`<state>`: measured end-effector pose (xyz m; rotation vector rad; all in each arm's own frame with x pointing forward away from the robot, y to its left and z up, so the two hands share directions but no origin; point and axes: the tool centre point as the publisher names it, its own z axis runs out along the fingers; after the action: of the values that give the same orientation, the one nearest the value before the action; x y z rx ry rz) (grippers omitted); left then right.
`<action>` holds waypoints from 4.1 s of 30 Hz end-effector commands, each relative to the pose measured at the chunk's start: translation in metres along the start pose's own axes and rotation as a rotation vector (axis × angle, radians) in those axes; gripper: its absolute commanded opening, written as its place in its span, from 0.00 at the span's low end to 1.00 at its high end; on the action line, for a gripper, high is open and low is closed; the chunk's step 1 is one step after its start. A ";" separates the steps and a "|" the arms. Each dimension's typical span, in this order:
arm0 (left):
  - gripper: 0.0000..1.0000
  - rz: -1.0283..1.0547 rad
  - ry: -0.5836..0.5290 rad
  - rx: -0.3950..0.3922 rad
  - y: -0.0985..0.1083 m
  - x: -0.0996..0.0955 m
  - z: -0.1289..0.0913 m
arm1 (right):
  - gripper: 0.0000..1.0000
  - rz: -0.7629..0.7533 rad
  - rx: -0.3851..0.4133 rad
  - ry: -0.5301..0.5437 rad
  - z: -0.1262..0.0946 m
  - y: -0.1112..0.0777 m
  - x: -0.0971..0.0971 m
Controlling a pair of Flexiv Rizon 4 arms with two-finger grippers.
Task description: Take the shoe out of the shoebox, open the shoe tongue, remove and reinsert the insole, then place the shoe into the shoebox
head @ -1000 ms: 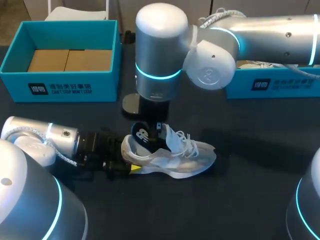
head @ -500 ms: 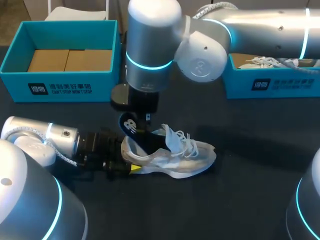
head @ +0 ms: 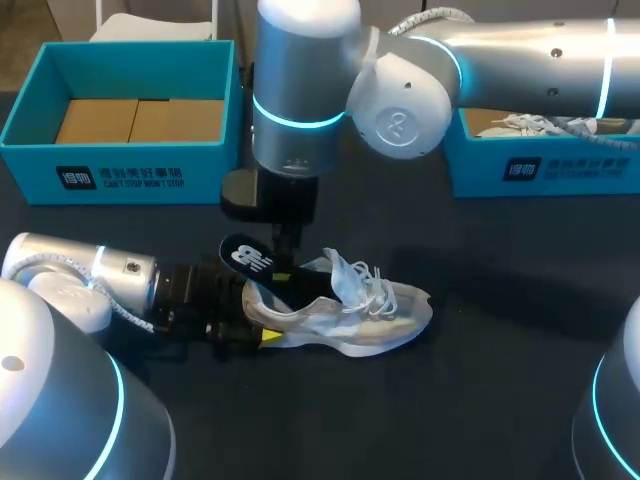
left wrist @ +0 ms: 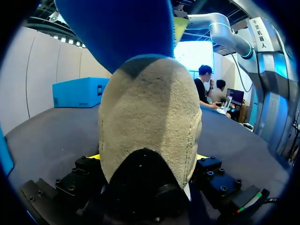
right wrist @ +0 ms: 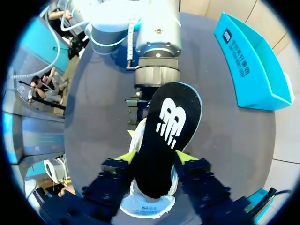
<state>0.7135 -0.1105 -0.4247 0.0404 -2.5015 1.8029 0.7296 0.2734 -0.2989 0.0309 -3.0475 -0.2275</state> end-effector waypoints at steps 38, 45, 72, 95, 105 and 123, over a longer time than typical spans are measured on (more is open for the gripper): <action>0.00 0.000 0.000 0.000 0.003 -0.002 0.002 | 1.00 0.245 -0.394 0.452 -0.016 -0.009 0.003; 0.00 0.000 0.000 0.000 0.003 -0.002 0.002 | 1.00 0.317 -0.422 0.509 -0.008 -0.010 -0.003; 0.00 0.000 0.000 0.000 0.003 -0.002 0.002 | 1.00 0.177 -0.538 0.798 0.024 0.012 -0.005; 0.00 0.000 0.000 0.000 0.003 -0.002 0.002 | 0.51 0.122 -0.528 0.849 0.023 0.006 0.001; 0.00 0.000 0.000 0.000 0.003 -0.002 0.002 | 0.46 0.110 -0.544 0.865 0.033 0.010 0.001; 0.00 0.000 0.000 0.000 0.003 -0.002 0.002 | 0.00 0.085 -0.548 0.892 0.029 0.016 -0.001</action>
<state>0.7136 -0.1104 -0.4247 0.0402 -2.5016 1.8024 0.7263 0.2906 -0.3259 -0.0305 -2.0234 -0.7882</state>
